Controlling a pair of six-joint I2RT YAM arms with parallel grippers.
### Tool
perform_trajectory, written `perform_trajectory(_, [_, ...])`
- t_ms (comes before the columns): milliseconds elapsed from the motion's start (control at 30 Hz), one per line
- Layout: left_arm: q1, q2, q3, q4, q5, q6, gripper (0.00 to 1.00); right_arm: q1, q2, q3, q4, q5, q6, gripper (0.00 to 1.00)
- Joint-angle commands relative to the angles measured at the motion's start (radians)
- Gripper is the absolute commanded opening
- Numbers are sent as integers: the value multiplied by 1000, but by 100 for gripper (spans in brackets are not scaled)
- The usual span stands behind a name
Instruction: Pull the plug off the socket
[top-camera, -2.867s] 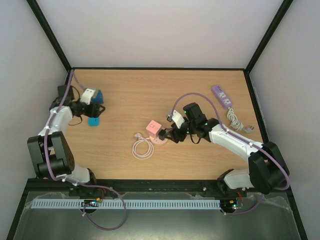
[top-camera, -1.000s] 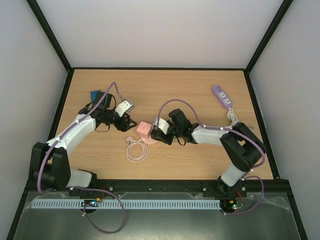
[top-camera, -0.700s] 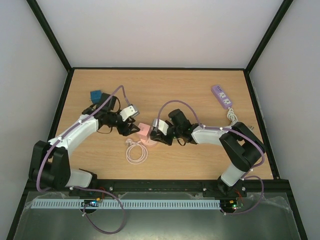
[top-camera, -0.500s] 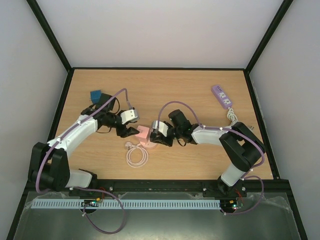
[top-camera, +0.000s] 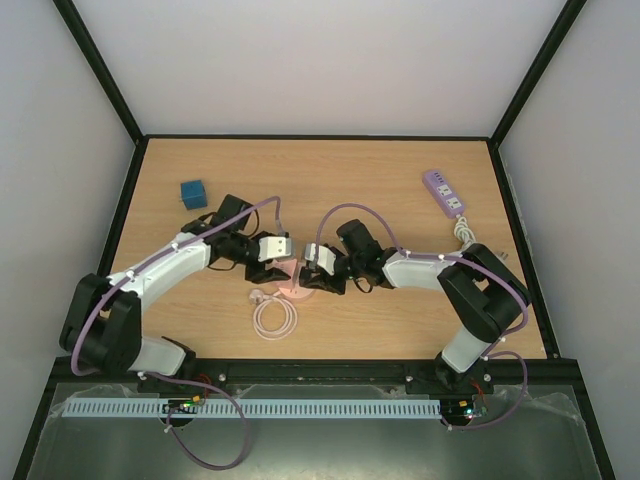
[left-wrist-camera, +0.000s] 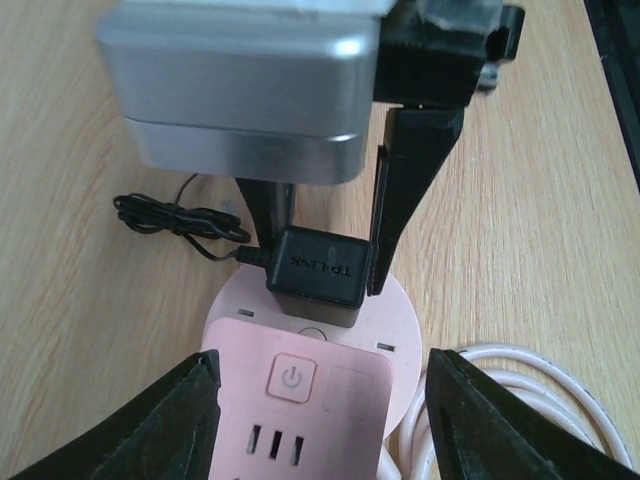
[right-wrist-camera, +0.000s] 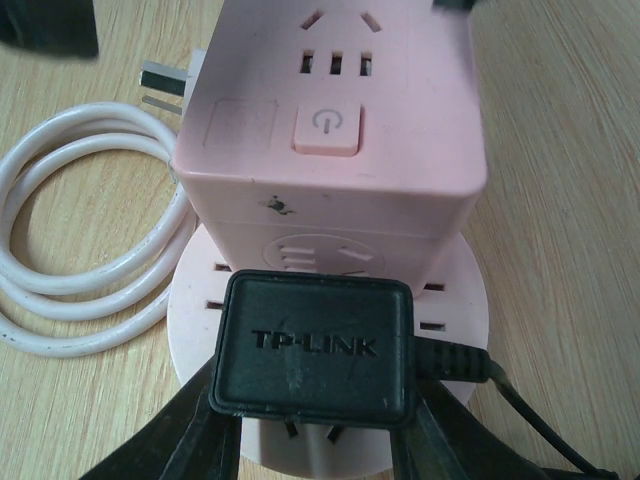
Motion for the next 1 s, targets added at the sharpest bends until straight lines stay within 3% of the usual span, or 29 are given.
perform_trajectory(0, [-30, 36, -20, 41, -44, 15, 58, 9, 16, -8, -26, -32, -16, 19])
perform_trajectory(667, [-77, 105, -64, 87, -188, 26, 50, 9, -25, -17, 2, -72, 12, 18])
perform_trajectory(967, [-77, 124, -95, 77, -223, 46, 47, 9, -96, -57, 108, -89, 78, 17])
